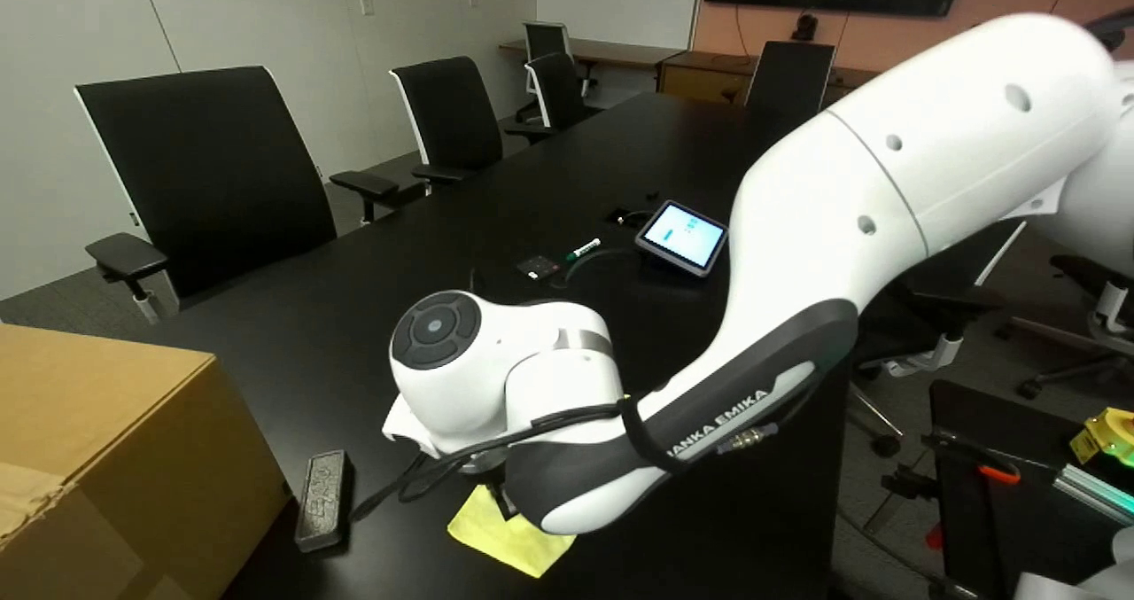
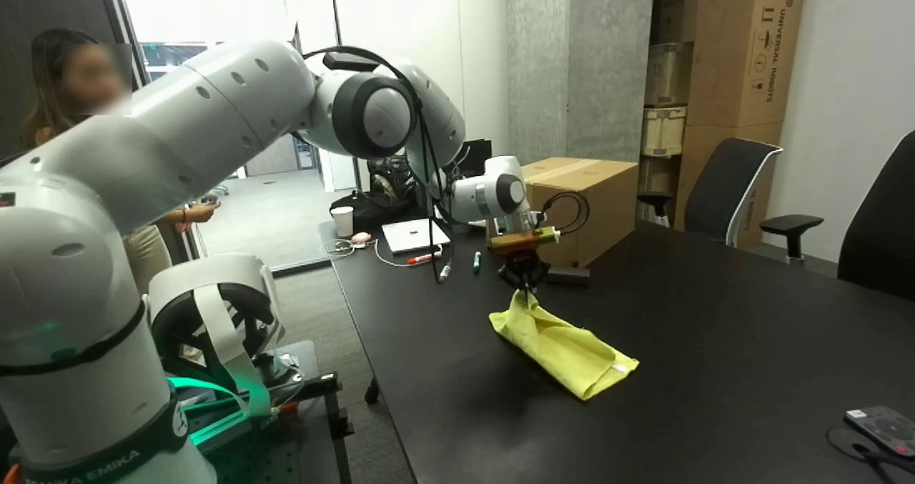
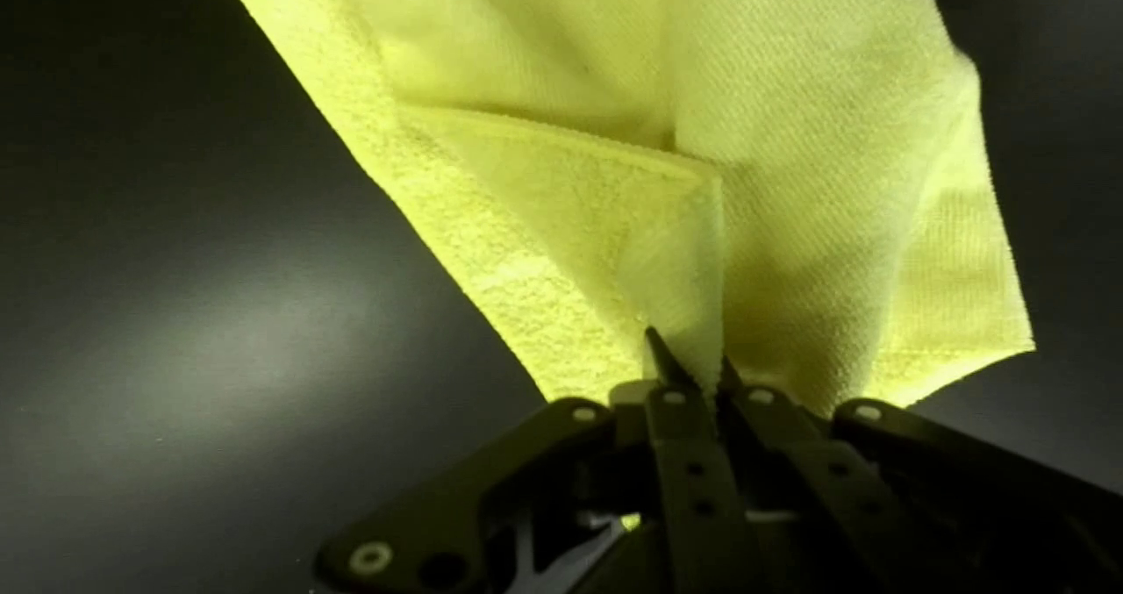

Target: Fold the towel on the table

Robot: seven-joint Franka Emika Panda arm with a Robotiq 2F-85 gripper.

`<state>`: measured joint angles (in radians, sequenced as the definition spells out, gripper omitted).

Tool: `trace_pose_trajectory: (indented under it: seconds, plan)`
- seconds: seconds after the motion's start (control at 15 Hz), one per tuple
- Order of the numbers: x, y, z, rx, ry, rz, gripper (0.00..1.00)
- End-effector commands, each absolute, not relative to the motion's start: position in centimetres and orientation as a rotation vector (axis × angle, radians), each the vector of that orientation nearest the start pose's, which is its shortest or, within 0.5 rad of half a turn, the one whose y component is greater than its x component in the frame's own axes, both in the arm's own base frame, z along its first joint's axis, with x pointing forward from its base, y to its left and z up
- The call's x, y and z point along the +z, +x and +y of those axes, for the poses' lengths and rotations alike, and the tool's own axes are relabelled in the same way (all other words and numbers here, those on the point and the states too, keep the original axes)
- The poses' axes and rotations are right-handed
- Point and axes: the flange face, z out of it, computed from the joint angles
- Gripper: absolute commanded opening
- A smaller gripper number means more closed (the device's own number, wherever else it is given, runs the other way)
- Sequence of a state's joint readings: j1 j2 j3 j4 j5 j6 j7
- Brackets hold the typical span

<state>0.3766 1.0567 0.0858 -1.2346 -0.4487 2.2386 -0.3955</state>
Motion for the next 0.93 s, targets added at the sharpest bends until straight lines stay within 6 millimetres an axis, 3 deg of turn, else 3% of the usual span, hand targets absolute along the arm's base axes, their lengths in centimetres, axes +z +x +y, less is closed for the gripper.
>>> trace_pose_trajectory:
  seconds: [0.0,0.2,0.4,0.67,0.73,0.8,0.87]
  plan:
    - [9.9,69.8,32.0,0.063,-2.918,-1.893,0.05]
    - [9.1,70.6,33.0,0.031,-2.950,-1.929,0.05]
    - [9.6,71.5,33.6,-0.015,-3.021,-1.891,0.05]
    - [11.0,72.8,33.0,-0.080,-3.141,-1.739,0.05]
    - [11.2,73.0,32.7,-0.082,-3.164,-1.699,0.09]
    - [11.3,73.1,32.4,-0.078,-3.179,-1.676,0.30]
    - [11.5,73.2,32.1,-0.068,-3.195,-1.642,0.34]
